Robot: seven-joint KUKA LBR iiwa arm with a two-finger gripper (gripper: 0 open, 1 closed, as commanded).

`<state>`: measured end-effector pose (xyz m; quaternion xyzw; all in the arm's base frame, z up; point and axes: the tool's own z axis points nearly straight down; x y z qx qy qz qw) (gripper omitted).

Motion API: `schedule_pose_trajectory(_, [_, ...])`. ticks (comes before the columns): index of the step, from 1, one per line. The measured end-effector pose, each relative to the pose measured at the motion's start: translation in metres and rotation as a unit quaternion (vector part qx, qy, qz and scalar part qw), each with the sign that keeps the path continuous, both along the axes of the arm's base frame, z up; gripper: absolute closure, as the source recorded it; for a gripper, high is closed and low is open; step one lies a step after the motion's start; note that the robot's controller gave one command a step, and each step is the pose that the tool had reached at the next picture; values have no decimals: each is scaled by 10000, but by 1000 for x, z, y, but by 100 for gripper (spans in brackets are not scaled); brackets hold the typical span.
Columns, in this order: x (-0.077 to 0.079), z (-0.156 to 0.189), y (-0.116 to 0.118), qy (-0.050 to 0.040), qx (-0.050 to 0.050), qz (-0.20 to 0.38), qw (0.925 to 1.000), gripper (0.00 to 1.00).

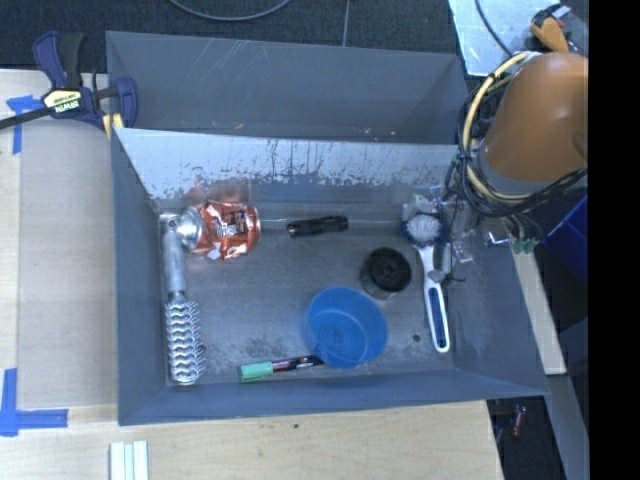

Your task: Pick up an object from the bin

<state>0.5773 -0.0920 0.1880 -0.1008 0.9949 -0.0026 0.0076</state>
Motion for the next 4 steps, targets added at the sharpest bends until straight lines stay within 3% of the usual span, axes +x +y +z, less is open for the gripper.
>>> schedule_pose_trajectory(1, [3, -74, 4, 98, 35, 219, 9997, 0])
schedule_pose_trajectory(2, [11, -68, 4, -10, 20, -729, 9973, 0])
schedule_pose_trajectory(3, [-3, -61, 11, 76, 24, 833, 9965, 0])
schedule_pose_trajectory(4, [6, -68, 14, 39, 18, 516, 9987, 0])
